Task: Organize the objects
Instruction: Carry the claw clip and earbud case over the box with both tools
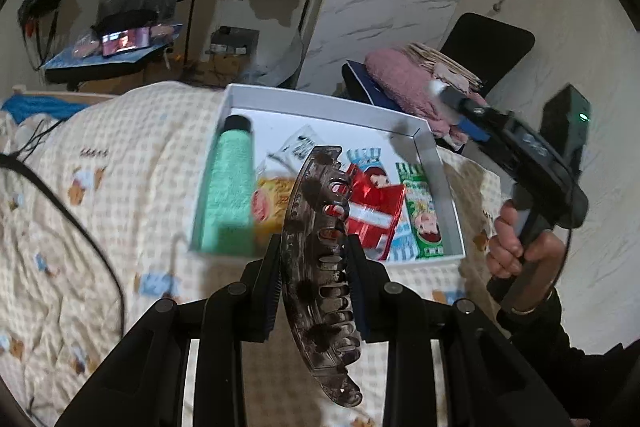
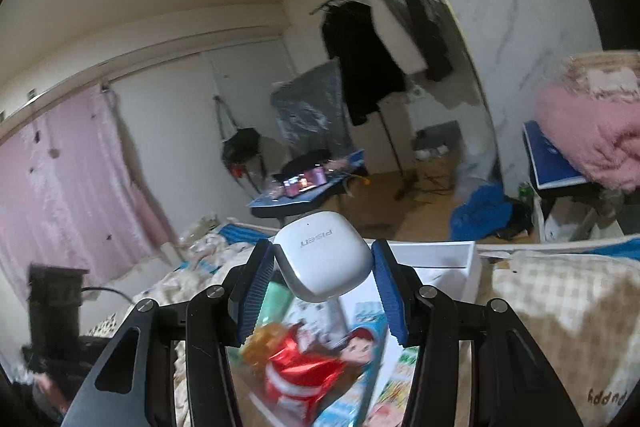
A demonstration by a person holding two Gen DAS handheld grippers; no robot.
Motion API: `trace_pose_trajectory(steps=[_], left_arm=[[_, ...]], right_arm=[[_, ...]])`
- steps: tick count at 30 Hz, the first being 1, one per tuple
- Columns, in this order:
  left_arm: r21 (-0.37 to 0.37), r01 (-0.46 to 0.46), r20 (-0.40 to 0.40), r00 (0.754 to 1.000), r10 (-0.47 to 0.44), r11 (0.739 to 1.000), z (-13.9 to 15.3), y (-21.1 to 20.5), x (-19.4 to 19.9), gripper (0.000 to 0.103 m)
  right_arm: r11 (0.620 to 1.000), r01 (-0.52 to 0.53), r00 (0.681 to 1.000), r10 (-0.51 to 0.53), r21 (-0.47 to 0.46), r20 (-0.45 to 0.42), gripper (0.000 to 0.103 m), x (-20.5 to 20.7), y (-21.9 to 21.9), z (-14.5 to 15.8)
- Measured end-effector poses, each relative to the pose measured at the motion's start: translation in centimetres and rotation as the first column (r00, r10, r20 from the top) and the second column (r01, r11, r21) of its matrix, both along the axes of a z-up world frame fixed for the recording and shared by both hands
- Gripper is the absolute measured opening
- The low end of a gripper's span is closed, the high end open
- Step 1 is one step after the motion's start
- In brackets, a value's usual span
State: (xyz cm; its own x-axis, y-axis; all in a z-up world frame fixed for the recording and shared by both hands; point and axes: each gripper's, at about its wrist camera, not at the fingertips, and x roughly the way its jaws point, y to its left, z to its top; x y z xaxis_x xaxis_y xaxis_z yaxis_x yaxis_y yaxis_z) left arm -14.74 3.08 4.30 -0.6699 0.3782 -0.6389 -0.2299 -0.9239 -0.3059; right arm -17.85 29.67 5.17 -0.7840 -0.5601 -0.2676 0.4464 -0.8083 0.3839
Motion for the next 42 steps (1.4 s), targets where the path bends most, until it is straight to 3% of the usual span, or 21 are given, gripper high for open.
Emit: trace_pose_trajectory(steps=[6, 9, 12, 16, 24, 28, 31, 35, 42], left_arm=[[0.008, 0.044, -0.003, 0.999, -0.044, 0.999, -0.3, 3.5, -3.4, 0.033], [0.026, 0.045, -0.042, 0.998, -0.044, 0.999, -0.3, 5.0, -5.1, 0.033], [0.04, 0.028, -0.081, 0.996, -0.025, 0.999, -0.2, 6.5, -6.9, 0.033], [0.067, 0.018, -0.093, 0.996, -0.012, 0.998, -0.7, 8.1, -8.3, 0.033], [-0.004, -0.027, -0.132, 0.991, 0.026, 1.0, -0.8, 8.3, -11.1, 0.033], [-0.025, -0.071, -0.084, 0.994, 0.069, 0.997, -0.7, 7.6, -13.9, 0.032], [-0.091, -0.108, -0.085, 0.991, 0.1, 0.99, -1.2, 7.6, -14.9, 0.032], [-0.093, -0.091, -0.055, 0.995, 0.086, 0.992, -2.7, 7.6, -15.2, 0.032], [-0.14, -0.106, -0.077, 0.992, 0.096, 0.984, -3.1, 8.2, -14.6, 0.033]], right_arm=[[0.997, 0.055, 0.994, -0.06, 0.062, 0.091, 0.052, -2.9, -0.3, -1.7], [0.976, 0.163, 0.981, -0.177, 0.146, 0.084, 0.052, -2.7, -0.5, -2.3], [0.975, 0.204, 0.973, -0.212, 0.083, 0.092, 0.052, -1.9, 0.8, -3.0], [0.976, 0.189, 0.979, -0.196, 0.111, 0.055, 0.052, -1.1, 0.8, -3.2], [0.968, 0.162, 0.983, -0.175, 0.194, 0.051, 0.052, -1.1, -0.4, -3.3], [0.941, 0.172, 0.982, -0.188, 0.29, 0.025, 0.052, -0.7, -1.6, -3.5], [0.917, 0.176, 0.982, -0.191, 0.357, 0.008, 0.052, -0.4, -2.5, -3.9], [0.921, 0.16, 0.984, -0.178, 0.356, 0.016, 0.052, -0.6, -2.5, -4.5], [0.897, 0.175, 0.982, -0.191, 0.407, -0.002, 0.052, -0.4, -3.2, -4.8]])
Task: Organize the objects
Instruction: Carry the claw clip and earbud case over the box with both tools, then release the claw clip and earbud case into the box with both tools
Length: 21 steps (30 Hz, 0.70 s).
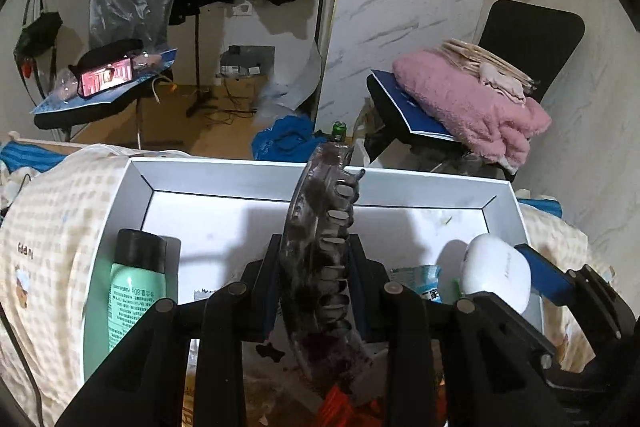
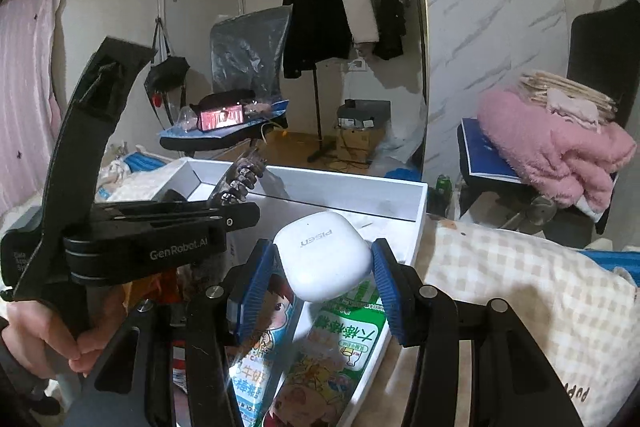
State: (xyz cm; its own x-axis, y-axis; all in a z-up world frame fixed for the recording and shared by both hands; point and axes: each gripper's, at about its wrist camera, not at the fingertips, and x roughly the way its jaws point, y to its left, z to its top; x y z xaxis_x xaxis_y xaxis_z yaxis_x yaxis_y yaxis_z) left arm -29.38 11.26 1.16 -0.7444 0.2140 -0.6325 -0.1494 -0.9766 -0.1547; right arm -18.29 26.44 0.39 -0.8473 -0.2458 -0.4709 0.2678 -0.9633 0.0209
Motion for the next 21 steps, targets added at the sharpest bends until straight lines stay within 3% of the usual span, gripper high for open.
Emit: trace_pose_trajectory(steps=[3, 6, 9, 16, 18, 21], left_arm=[[0.012, -0.003, 0.005, 1.0, 0.003, 1.0, 0.2, -0.1, 0.1, 0.038], [0.02, -0.012, -0.009, 1.0, 0.012, 1.0, 0.4, -0.2, 0.6, 0.064], [0.021, -0.006, -0.046, 0.999, 0.007, 1.0, 1.1, -0.2, 1.4, 0.068], [0.021, 0.001, -0.129, 0.992, 0.002, 1.0, 3.5, -0.9, 4.6, 0.08], [-0.012, -0.044, -0.16, 0.986, 0.042, 0.999, 3.7, -1.4, 6.4, 0.083], [-0.008, -0.062, -0.198, 0.978, 0.059, 0.998, 3.5, -2.3, 8.8, 0.084]], right_arm=[[1.0, 0.003, 1.0, -0.003, 0.02, -0.011, 0.052, 0.2, -0.3, -0.1], [1.0, 0.007, 0.999, -0.006, 0.026, -0.031, 0.055, 0.5, -0.4, 0.1], [1.0, 0.014, 0.997, -0.013, 0.016, -0.07, 0.072, 1.1, -0.2, 0.5], [0.999, -0.028, 0.99, 0.022, -0.043, -0.137, 0.072, 3.1, 0.5, 2.1], [0.999, -0.03, 0.989, 0.026, -0.025, -0.146, 0.087, 3.7, 0.2, 2.5], [0.998, -0.07, 0.987, 0.069, -0.002, -0.143, 0.089, 4.6, -0.5, 2.6]])
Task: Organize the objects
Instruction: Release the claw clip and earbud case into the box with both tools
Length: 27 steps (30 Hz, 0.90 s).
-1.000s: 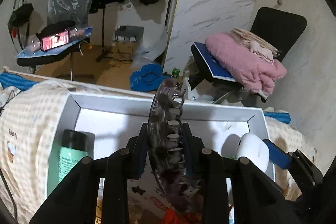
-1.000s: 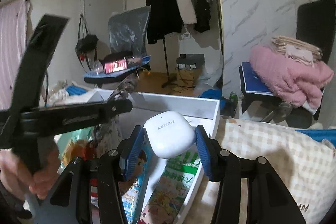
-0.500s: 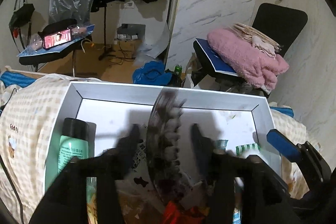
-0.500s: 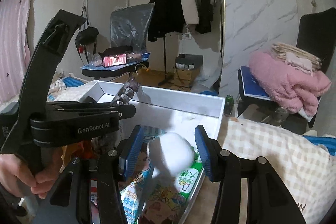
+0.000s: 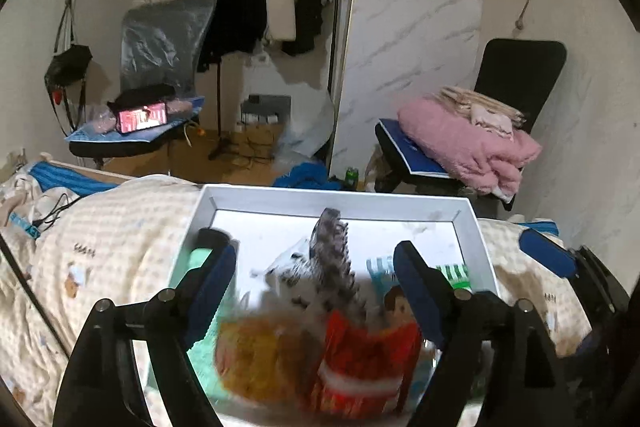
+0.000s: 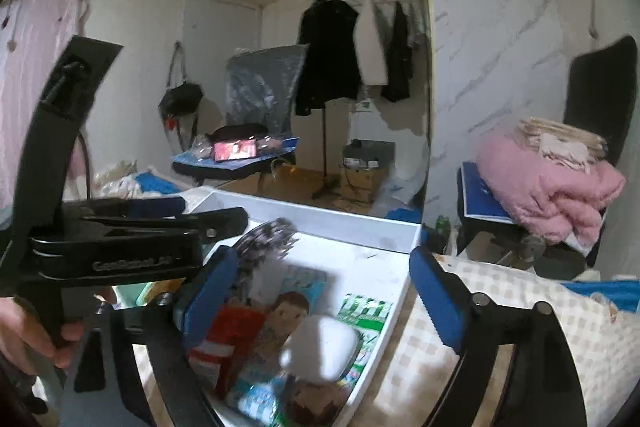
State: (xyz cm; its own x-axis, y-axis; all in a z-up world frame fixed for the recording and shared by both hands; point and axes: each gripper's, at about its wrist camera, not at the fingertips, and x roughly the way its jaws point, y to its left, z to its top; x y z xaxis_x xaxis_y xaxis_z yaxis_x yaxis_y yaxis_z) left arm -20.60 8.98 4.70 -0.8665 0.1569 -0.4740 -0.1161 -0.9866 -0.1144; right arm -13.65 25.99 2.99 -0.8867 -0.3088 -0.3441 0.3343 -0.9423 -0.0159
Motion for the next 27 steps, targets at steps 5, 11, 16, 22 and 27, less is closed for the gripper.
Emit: trace_pose_trajectory(steps=[5, 11, 16, 22, 27], left_arm=[[-0.091, -0.031, -0.013, 0.999, 0.03, 0.995, 0.8, -0.6, 1.3, 0.085], [-0.09, -0.008, -0.015, 1.0, 0.007, 0.996, 1.6, -0.6, 2.2, 0.095], [-0.055, 0.016, 0.001, 1.0, -0.016, 0.998, 2.4, -0.4, 2.7, 0.102], [-0.092, 0.001, 0.148, 0.989, 0.013, 0.996, 2.4, 0.4, 2.3, 0.102], [-0.042, 0.049, 0.212, 0.977, -0.039, 0.998, 2.1, 1.0, 2.4, 0.102]], right_arm=[[0.999, -0.025, 1.0, 0.026, 0.037, -0.015, 0.089, 1.2, -1.0, 0.1], [0.998, -0.026, 1.0, 0.025, 0.063, 0.013, 0.089, 1.7, -1.1, 0.3], [0.996, -0.055, 0.993, 0.048, 0.064, 0.11, 0.089, 1.8, -0.7, 0.8], [0.991, -0.136, 0.968, 0.136, -0.015, 0.21, 0.103, 2.6, 0.4, 1.5], [0.959, -0.221, 0.908, 0.269, -0.177, 0.321, 0.103, 2.1, 1.4, 1.1]])
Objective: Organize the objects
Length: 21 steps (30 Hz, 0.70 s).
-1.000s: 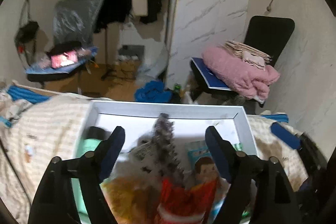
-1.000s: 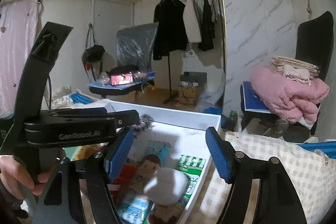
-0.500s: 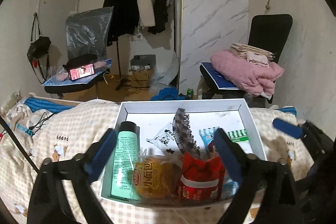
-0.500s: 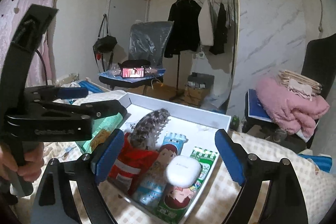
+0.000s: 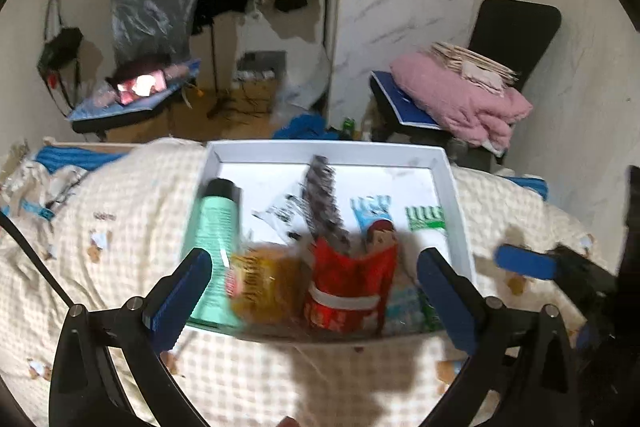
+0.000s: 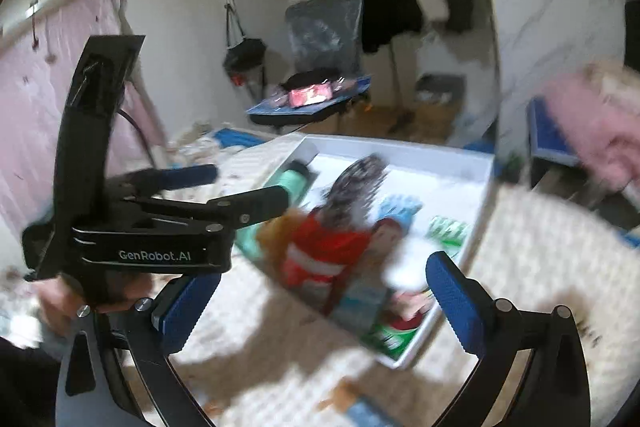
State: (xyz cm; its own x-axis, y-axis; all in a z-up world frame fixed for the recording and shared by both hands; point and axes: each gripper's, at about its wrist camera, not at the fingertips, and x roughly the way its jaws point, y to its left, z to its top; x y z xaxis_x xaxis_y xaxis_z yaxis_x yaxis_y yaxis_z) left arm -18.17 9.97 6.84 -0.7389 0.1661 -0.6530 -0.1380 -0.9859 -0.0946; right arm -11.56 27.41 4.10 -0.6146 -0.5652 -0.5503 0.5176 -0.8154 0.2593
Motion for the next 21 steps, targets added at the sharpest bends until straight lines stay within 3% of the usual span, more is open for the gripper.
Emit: trace_pose_trajectory(steps=[5, 21], left_arm=[[-0.006, -0.017, 0.008, 1.0, 0.017, 1.0, -0.3, 0.1, -0.2, 0.102], [0.001, -0.029, 0.042, 0.999, 0.029, 1.0, -0.9, -0.4, -0.7, 0.102]], right_arm=[[0.999, 0.04, 0.996, -0.038, -0.024, 0.083, 0.103, -1.2, 0.7, -1.0], [0.997, 0.078, 0.995, -0.079, 0.019, 0.061, 0.103, -1.7, 0.8, -1.0]])
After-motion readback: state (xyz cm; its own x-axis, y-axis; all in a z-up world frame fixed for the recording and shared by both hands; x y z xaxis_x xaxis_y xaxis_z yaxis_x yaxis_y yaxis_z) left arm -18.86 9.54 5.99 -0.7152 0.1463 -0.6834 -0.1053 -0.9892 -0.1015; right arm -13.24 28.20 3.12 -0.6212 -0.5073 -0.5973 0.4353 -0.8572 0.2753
